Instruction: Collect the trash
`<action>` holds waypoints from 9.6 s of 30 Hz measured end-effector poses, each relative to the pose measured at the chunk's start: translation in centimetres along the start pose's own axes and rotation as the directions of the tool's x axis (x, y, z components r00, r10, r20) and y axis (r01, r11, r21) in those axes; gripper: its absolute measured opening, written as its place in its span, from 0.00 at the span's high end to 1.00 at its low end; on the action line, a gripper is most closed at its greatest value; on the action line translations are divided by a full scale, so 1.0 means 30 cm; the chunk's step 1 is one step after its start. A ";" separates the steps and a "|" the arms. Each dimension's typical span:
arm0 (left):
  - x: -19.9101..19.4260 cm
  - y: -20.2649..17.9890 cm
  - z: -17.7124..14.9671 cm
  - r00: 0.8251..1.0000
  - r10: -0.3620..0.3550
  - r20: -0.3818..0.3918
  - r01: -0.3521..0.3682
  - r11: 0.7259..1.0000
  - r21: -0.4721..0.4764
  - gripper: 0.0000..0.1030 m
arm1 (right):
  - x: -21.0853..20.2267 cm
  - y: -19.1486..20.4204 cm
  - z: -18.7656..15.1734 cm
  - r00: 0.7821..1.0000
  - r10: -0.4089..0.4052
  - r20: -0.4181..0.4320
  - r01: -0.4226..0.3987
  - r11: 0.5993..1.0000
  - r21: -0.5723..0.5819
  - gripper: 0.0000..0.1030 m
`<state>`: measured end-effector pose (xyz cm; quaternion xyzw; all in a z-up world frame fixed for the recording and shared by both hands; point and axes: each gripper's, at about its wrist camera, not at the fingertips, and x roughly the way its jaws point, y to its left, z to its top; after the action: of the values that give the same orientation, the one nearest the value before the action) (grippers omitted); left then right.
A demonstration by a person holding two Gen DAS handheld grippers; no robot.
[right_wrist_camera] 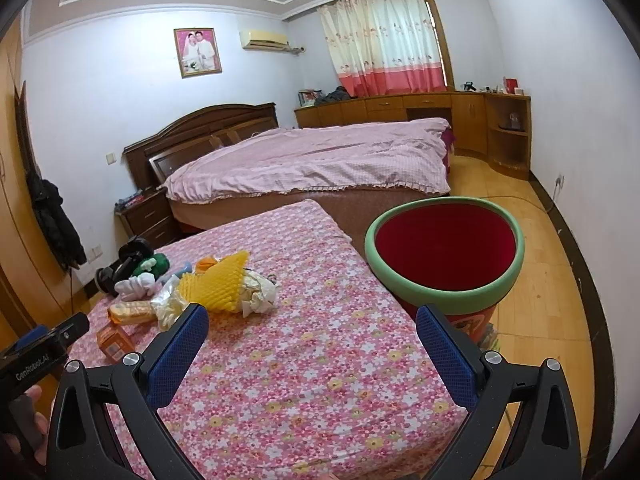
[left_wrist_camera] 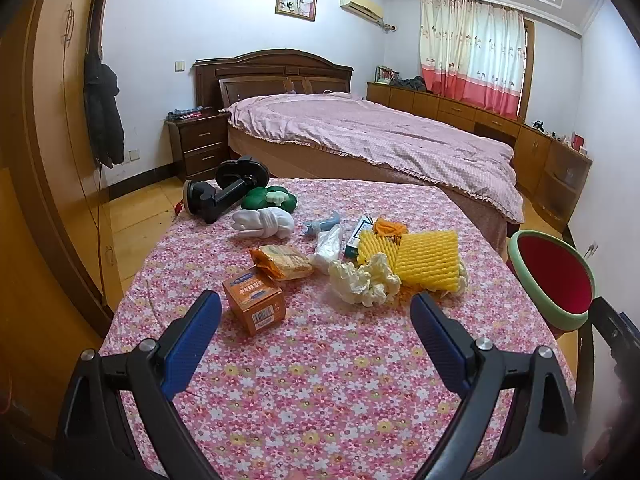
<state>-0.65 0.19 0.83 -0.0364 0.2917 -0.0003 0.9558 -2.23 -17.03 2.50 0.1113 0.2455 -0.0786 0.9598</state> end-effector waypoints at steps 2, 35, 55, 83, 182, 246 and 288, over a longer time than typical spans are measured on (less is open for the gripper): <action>0.002 0.001 0.000 1.000 0.003 -0.003 -0.003 1.000 -0.001 0.08 | 0.002 0.000 -0.006 1.000 -0.002 0.001 0.002 1.000 0.000 0.00; 0.007 0.004 -0.008 1.000 0.016 -0.007 -0.016 1.000 -0.012 0.08 | 0.001 -0.034 -0.009 1.000 -0.002 -0.010 0.002 1.000 0.020 0.00; 0.005 0.009 -0.008 1.000 0.019 -0.008 -0.019 1.000 -0.011 0.08 | 0.001 -0.043 -0.010 1.000 -0.004 -0.005 0.004 1.000 0.024 0.00; 0.003 0.014 -0.012 1.000 0.022 -0.006 -0.022 1.000 -0.012 0.08 | 0.004 -0.034 -0.017 1.000 -0.002 -0.011 0.002 1.000 0.022 0.00; 0.323 0.059 0.246 0.952 -0.291 -0.096 0.286 0.956 -0.060 0.77 | 0.346 0.264 0.182 0.954 0.226 -0.199 -0.247 0.965 -0.086 0.87; 0.603 -1.076 0.107 0.810 -0.462 -0.361 0.563 0.785 0.258 0.52 | 0.508 -0.697 0.185 0.963 -0.042 -0.267 0.112 0.961 0.254 0.62; 0.341 -0.113 0.131 0.970 -0.147 -0.193 0.148 0.989 -0.008 0.38 | 0.340 -0.206 0.101 0.945 0.104 -0.310 -0.052 0.984 0.172 0.36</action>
<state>10.12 -3.13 -1.38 -0.0545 0.3797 -0.0759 0.9204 6.71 -24.73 -0.99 0.2095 0.3852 -0.0412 0.8978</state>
